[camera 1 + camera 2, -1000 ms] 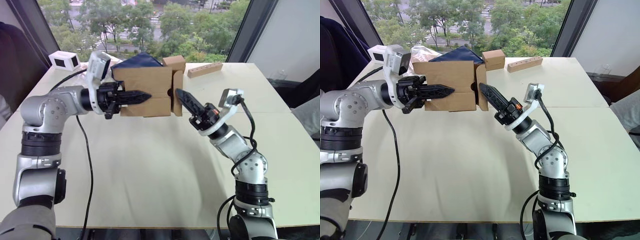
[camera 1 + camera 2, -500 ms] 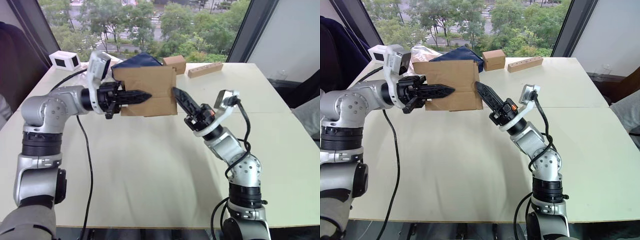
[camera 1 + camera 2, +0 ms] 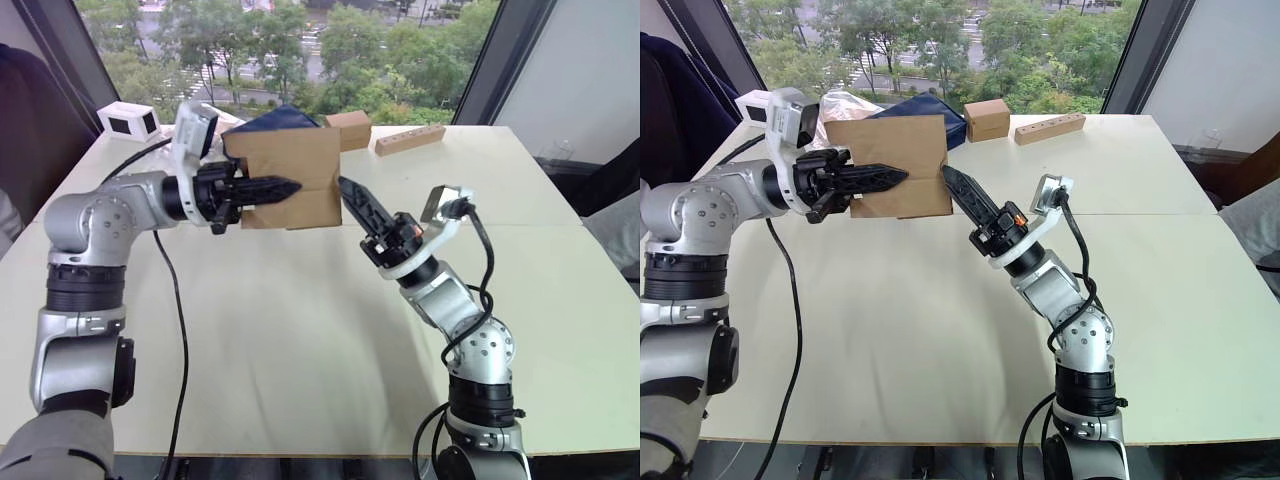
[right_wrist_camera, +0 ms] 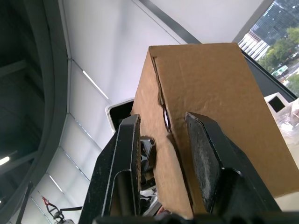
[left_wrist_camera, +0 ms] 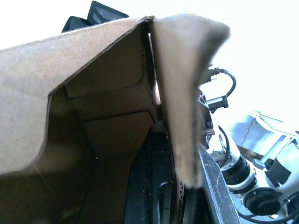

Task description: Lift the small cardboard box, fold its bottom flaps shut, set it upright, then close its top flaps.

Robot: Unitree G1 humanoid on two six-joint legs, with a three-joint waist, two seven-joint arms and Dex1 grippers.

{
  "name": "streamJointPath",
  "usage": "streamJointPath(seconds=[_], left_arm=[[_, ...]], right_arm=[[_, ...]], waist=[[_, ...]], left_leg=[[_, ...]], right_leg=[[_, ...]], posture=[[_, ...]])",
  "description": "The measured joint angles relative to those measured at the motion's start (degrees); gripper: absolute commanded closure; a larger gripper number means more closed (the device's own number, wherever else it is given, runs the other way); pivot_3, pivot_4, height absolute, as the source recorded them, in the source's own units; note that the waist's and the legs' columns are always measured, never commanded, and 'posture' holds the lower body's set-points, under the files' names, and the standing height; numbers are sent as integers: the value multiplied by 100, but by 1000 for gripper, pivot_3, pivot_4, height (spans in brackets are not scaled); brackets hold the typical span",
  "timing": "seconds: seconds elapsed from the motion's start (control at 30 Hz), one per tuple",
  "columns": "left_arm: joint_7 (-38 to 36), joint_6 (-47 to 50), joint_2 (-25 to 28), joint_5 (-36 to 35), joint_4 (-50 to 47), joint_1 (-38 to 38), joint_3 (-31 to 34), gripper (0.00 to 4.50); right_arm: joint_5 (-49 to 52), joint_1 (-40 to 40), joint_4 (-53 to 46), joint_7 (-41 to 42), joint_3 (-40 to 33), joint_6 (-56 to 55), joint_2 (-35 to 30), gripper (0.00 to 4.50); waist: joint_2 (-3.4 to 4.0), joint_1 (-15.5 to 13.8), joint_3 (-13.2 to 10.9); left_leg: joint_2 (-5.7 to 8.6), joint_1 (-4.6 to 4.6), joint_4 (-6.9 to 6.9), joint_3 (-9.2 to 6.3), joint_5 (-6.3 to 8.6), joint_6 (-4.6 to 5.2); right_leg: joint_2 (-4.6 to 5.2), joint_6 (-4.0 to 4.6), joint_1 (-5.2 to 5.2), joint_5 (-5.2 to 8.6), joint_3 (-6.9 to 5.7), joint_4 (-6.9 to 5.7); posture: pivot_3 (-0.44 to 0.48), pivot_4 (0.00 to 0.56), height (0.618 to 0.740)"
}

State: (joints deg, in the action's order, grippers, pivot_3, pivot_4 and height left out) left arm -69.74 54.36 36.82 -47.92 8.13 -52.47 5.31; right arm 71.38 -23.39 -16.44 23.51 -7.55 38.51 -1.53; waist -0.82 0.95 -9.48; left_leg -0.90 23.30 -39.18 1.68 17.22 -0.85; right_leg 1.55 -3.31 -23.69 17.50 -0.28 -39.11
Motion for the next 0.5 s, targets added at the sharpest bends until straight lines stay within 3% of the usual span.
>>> streamJointPath(seconds=[0.1, 0.27, 0.5], left_arm=[[2, 0, 0, -1, 0, 0, 5, 4500], [2, 0, 4, 0, 2, 0, 13, 4500], [-1, 0, 4, 0, 2, 0, 13, 4500]], right_arm=[[221, 32, -112, -48, -72, 84, -173, 2963], [652, 117, -274, -104, -228, 171, -422, 4409], [807, 253, -341, -233, -346, 89, -518, 4409]], waist=[[0, -6, 0], [0, -4, 0], [0, 5, 0]], left_leg=[[0, 0, 0, 0, 0, 0], [0, 0, 0, 0, 0, 0], [0, 0, 1, -1, 0, 0]], right_leg=[[1, 0, 0, 0, 0, 0], [1, 0, 1, 0, 0, 1], [-1, 0, 0, 0, 0, 1]], posture=[[0, 150, 740], [0, 150, 740], [0, 150, 740]])
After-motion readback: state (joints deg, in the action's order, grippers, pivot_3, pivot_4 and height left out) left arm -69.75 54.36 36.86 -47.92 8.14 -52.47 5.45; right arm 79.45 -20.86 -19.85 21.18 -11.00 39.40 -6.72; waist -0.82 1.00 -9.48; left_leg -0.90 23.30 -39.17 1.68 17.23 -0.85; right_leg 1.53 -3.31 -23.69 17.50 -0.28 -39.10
